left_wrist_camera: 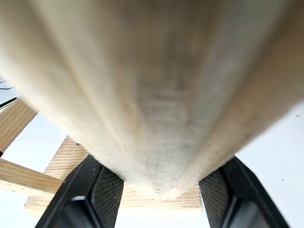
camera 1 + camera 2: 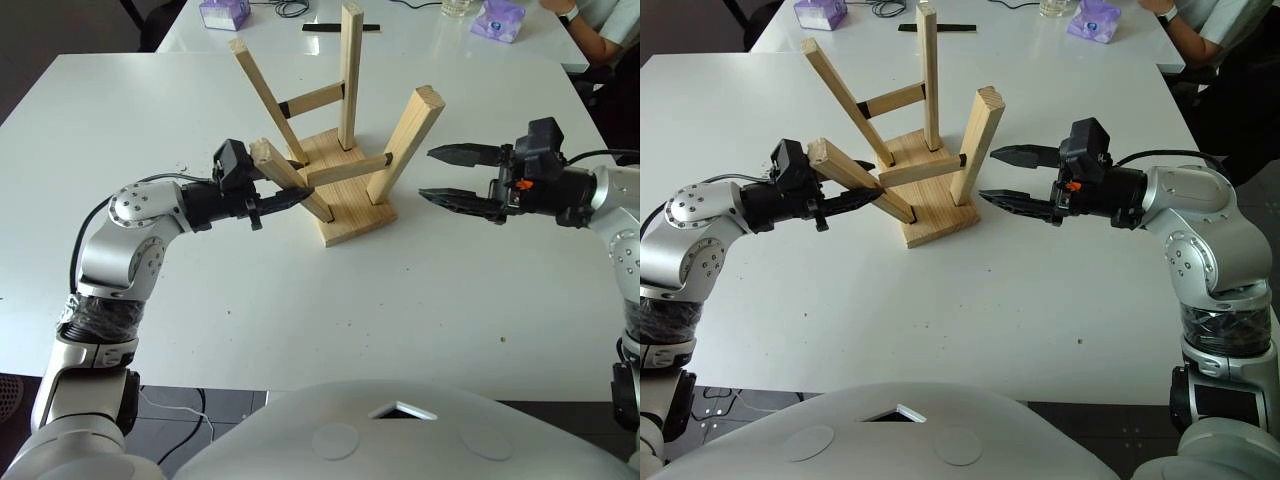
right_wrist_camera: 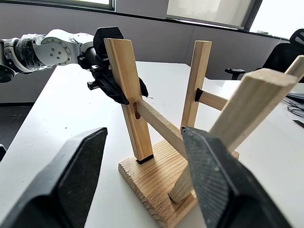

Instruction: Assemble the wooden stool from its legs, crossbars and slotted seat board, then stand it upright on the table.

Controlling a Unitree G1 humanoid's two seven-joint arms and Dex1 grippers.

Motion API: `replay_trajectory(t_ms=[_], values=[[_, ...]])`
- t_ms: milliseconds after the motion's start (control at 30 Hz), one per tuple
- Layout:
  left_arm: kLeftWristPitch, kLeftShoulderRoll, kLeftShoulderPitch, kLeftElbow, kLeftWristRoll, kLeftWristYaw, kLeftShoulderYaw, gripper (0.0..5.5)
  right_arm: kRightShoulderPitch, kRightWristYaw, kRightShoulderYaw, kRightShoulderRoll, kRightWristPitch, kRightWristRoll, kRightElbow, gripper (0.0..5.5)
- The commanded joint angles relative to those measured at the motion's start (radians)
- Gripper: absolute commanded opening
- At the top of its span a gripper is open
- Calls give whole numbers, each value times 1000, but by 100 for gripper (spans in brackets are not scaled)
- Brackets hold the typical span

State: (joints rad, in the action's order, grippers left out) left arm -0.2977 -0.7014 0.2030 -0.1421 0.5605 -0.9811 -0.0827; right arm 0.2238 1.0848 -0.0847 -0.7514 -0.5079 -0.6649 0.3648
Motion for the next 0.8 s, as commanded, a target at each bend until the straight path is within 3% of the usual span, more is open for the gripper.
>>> replay_trajectory(t_ms=[33, 333, 533, 800], values=[[-102, -38, -83, 34, -111, 4, -101, 206, 15, -12, -5, 15, -18, -39, 29, 288], [-252, -82, 47, 23, -30, -65, -122, 206, 110, -155, 49, 167, -123, -224, 145, 288], [-240, -70, 159, 117, -127, -91, -200, 206, 191, -257, 107, 275, -100, -172, 98, 288], [-170, -62, 107, 144, -199, -79, -283, 206, 293, -542, 104, 466, -57, -37, -71, 288]])
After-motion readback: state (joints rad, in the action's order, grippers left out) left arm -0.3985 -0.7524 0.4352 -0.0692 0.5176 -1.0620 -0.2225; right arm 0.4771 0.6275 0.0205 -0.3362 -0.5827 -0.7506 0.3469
